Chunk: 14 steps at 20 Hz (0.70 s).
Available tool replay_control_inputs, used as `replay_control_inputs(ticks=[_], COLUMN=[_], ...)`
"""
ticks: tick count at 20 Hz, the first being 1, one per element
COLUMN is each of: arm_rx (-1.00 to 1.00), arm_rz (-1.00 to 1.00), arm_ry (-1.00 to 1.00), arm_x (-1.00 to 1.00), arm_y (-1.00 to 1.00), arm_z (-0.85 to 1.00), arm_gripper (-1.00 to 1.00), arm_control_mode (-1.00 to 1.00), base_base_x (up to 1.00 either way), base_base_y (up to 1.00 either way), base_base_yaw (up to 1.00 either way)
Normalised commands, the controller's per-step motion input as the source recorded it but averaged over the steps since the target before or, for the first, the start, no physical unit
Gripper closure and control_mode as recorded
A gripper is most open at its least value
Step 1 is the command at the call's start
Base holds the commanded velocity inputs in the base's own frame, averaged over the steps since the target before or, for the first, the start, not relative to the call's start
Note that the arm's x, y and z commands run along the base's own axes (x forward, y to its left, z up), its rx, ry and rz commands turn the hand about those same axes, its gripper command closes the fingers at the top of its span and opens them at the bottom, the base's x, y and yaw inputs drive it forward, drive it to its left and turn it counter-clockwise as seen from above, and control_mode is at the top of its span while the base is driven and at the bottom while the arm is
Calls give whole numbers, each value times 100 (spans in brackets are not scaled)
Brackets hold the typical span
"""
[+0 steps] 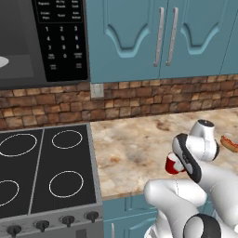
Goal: Pick the mug from the counter and place it inside the microwave. Then close the microwave.
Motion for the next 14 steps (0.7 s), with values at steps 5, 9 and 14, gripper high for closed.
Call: replay_control_inputs(ticks=[5, 9, 14], arm_rx=[0, 0, 0], arm_rz=[1, 0, 0], arm_ry=[0, 0, 0], arm_x=[0, 0, 5], arm_y=[13, 0, 0], arm_z=[-5, -7, -2], arm_gripper=[-100, -100, -100], arm_control_mode=[-100, -100, -100], base_base_x=[0, 0, 0], base_base_y=[0, 0, 0], base_base_yaw=[0, 0, 0])
